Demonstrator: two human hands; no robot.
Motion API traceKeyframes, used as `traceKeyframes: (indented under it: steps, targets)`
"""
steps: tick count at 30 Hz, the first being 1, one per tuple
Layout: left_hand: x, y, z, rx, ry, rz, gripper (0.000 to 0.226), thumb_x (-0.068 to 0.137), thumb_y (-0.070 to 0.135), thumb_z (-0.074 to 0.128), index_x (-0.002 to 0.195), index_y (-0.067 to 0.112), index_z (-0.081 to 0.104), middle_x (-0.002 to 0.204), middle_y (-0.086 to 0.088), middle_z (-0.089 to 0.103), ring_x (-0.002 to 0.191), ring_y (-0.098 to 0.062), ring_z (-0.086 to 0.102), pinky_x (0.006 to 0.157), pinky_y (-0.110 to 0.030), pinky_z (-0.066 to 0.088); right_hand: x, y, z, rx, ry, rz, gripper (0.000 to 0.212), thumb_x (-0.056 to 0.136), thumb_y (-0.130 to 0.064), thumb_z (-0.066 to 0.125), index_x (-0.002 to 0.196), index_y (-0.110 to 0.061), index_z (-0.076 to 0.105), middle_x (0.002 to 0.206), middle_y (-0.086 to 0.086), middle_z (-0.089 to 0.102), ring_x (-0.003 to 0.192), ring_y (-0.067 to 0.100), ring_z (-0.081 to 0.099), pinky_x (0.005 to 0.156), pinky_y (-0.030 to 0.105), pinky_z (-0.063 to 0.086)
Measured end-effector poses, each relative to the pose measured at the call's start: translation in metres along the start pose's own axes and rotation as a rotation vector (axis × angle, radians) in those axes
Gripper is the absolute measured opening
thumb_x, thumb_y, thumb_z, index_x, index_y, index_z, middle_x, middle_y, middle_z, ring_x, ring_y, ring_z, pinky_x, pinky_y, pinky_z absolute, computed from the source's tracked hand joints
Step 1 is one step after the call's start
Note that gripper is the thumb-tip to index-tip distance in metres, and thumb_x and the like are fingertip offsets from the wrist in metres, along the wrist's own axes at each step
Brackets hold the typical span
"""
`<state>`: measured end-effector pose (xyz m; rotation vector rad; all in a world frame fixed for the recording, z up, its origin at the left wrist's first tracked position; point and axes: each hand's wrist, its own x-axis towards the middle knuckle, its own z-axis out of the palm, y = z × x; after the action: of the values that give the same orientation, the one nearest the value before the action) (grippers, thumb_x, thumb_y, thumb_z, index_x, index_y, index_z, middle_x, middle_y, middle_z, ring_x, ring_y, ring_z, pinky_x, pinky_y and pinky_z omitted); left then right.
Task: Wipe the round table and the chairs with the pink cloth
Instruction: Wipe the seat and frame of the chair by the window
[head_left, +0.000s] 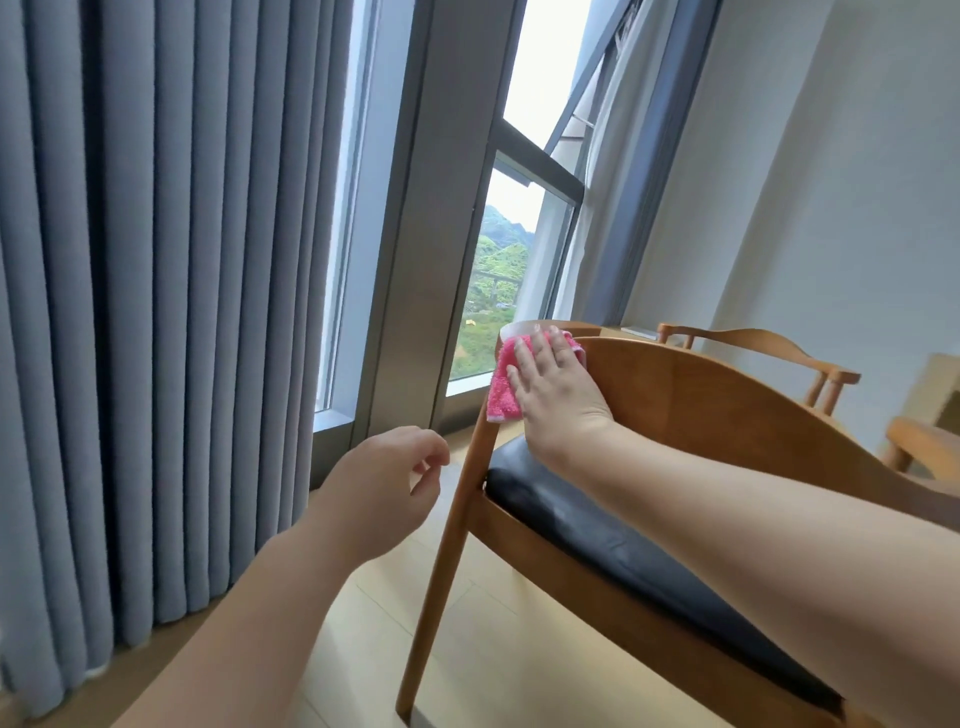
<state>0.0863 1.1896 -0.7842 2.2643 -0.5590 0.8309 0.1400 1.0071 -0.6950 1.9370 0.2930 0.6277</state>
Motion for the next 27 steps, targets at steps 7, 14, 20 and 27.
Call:
traceKeyframes:
  steps: [7, 14, 20, 27]
  targets:
    - [-0.002, 0.012, 0.004, 0.036, -0.057, 0.004, 0.019, 0.085, 0.033, 0.063, 0.067, 0.032, 0.056, 0.059, 0.012, 0.055, 0.057, -0.009, 0.057, 0.052, -0.024, 0.052, -0.077, 0.041, 0.018, 0.094, 0.201, -0.033, 0.060, 0.097, -0.029, 0.008, 0.152, -0.012, -0.009, 0.152, 0.015, -0.028, 0.134, 0.042, -0.035, 0.102, 0.053, -0.034]
    - [0.002, 0.071, 0.028, -0.012, -0.151, 0.140, 0.022, 0.084, 0.027, 0.065, 0.064, 0.021, 0.060, 0.058, 0.007, 0.055, 0.056, -0.012, 0.054, 0.054, -0.037, 0.051, -0.162, 0.059, 0.071, 0.229, 0.557, 0.113, 0.052, 0.101, -0.030, 0.044, 0.149, -0.014, 0.033, 0.155, 0.014, 0.028, 0.142, 0.040, 0.025, 0.115, 0.053, 0.022]
    - [0.004, 0.103, 0.043, -0.024, -0.190, 0.235, 0.027, 0.082, 0.019, 0.066, 0.058, 0.013, 0.055, 0.053, -0.001, 0.051, 0.054, -0.022, 0.049, 0.052, -0.041, 0.046, -0.215, 0.070, 0.124, 0.275, 0.509, 0.180, 0.057, 0.101, -0.034, 0.039, 0.152, -0.018, 0.019, 0.158, 0.013, 0.019, 0.146, 0.038, 0.008, 0.117, 0.055, 0.012]
    - [0.006, 0.122, 0.059, -0.033, -0.198, 0.326, 0.034, 0.080, 0.017, 0.068, 0.053, 0.020, 0.047, 0.048, 0.002, 0.046, 0.049, -0.017, 0.046, 0.046, -0.036, 0.042, -0.266, 0.089, 0.176, 0.346, 0.381, 0.258, 0.073, 0.099, -0.039, 0.040, 0.153, -0.016, -0.005, 0.160, 0.012, -0.002, 0.147, 0.035, -0.011, 0.118, 0.055, 0.007]
